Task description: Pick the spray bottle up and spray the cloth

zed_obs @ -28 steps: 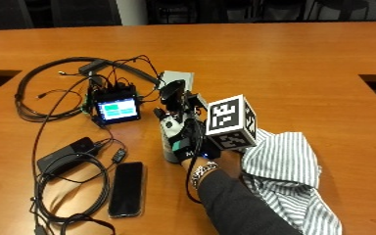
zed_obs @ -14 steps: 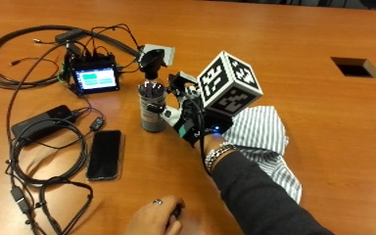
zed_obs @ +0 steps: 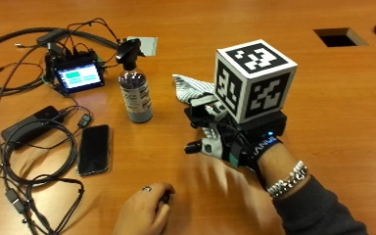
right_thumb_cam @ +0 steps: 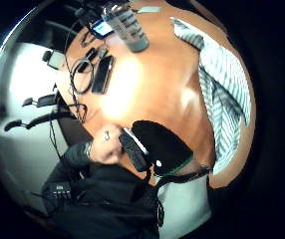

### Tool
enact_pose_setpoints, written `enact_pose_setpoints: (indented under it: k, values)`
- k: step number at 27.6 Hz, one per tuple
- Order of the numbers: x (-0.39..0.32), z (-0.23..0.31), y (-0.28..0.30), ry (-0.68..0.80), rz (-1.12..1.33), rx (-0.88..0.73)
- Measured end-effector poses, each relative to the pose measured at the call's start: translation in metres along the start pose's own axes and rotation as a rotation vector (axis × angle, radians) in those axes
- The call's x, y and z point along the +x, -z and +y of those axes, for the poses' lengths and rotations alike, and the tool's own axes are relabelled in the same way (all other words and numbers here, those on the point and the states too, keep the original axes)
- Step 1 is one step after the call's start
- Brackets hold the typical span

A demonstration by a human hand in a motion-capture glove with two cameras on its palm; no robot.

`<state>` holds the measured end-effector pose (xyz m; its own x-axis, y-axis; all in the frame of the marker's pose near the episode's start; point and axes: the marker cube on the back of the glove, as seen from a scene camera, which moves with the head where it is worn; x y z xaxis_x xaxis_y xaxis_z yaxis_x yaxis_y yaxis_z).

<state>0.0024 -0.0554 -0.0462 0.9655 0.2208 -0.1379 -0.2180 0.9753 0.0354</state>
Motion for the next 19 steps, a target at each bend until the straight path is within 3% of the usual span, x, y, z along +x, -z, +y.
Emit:
enact_pose_setpoints:
  k: [10, 19]
  values:
    - [0.019, 0.061, -0.025, -0.038, 0.028, -0.138]
    - [0.02, 0.058, -0.023, -0.02, 0.054, -0.158]
